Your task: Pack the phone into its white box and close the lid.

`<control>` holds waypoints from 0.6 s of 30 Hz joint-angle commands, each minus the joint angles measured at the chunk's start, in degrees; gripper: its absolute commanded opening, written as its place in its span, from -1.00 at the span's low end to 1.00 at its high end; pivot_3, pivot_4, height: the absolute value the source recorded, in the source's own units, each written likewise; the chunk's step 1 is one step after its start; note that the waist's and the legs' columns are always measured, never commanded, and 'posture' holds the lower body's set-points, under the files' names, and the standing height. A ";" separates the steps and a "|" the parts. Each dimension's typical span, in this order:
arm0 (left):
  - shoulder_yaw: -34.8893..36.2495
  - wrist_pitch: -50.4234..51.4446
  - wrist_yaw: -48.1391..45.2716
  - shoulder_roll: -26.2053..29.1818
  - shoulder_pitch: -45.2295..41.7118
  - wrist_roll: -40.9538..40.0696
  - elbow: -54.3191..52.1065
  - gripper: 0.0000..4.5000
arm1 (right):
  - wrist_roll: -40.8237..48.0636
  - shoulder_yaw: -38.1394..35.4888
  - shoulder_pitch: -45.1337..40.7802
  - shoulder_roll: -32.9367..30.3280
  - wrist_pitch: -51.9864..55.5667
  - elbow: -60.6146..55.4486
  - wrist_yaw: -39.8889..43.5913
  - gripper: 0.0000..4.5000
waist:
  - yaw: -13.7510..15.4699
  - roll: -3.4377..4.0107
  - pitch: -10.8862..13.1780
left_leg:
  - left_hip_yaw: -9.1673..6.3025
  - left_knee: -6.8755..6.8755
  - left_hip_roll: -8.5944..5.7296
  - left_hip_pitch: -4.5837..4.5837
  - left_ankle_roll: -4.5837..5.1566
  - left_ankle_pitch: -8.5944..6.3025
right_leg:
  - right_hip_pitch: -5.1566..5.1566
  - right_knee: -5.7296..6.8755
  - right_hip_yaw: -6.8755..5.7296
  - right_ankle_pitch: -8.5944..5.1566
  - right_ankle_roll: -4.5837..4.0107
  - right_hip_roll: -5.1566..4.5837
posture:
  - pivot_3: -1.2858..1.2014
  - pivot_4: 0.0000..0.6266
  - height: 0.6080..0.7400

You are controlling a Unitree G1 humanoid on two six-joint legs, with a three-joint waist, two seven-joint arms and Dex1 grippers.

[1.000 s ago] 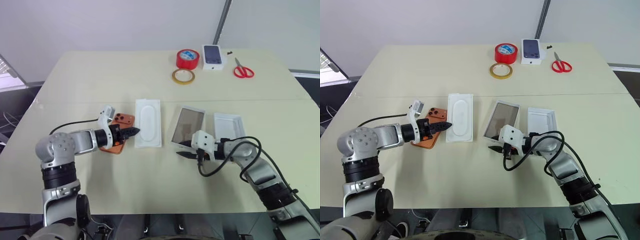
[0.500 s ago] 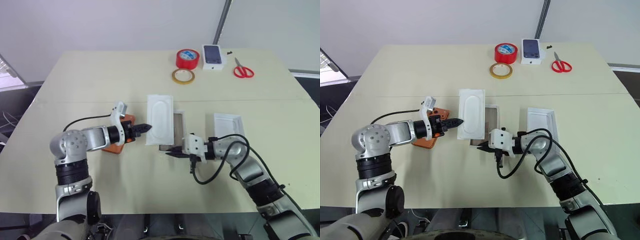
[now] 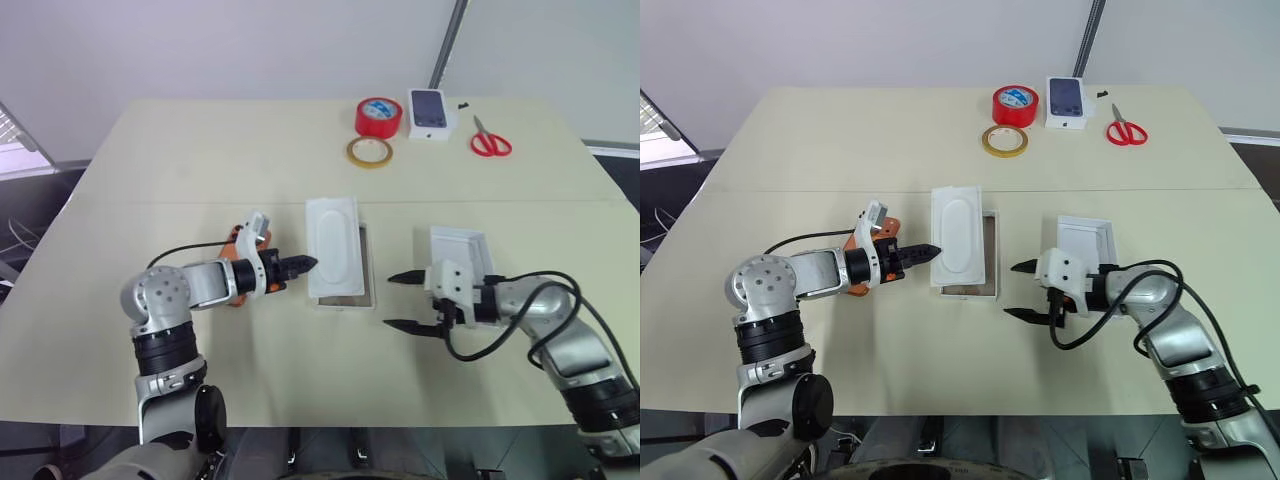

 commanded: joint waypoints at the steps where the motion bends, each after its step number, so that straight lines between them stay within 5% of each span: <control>1: 0.28 -0.98 1.78 -2.08 0.31 0.43 -1.22 -0.71 | -0.51 -2.65 -1.24 0.00 -3.34 1.65 -2.16 0.79 | 0.06 -0.01 0.01 | 0.00 0.00 0.00 0.00 -0.01 0.00 | 0.00 0.01 0.00 0.00 0.00 0.00 | 0.03 -0.52 1.00; 8: -1.42 0.54 0.70 -0.64 0.62 -0.35 -2.11 0.82 | -0.02 -2.16 -3.66 2.29 -3.58 2.39 -4.36 0.79 | 0.19 -0.03 0.02 | 0.00 0.02 0.00 -0.01 -0.07 0.04 | -0.01 0.03 0.00 0.00 0.00 0.01 | 0.03 -0.52 1.00; 13: -5.02 -3.31 -1.14 3.39 1.22 0.64 -3.76 0.82 | 1.99 -2.78 -7.72 6.29 -2.18 3.07 -6.84 0.79 | 0.04 -0.05 0.03 | 0.00 0.03 0.00 -0.01 -0.09 0.05 | -0.04 0.05 0.00 0.00 0.00 0.02 | 0.03 -0.52 1.00; 16: -6.17 -10.45 -3.58 5.17 1.95 0.96 -6.02 0.85 | 2.48 -2.07 -10.21 9.30 -0.48 2.95 -8.68 0.40 | 0.02 -0.05 0.03 | 0.00 0.02 0.00 -0.03 -0.11 0.06 | -0.07 0.06 0.00 0.00 0.00 0.02 | 0.03 -0.52 1.00; 18: -3.29 -10.72 -2.70 3.71 0.82 -1.27 -5.44 0.85 | 0.14 -0.67 -10.95 10.32 -1.82 3.75 -9.84 -0.05 | 0.23 -0.05 0.03 | -0.01 0.02 0.00 -0.08 -0.12 0.07 | -0.12 0.06 0.00 0.00 0.00 0.02 | 0.03 -0.52 1.00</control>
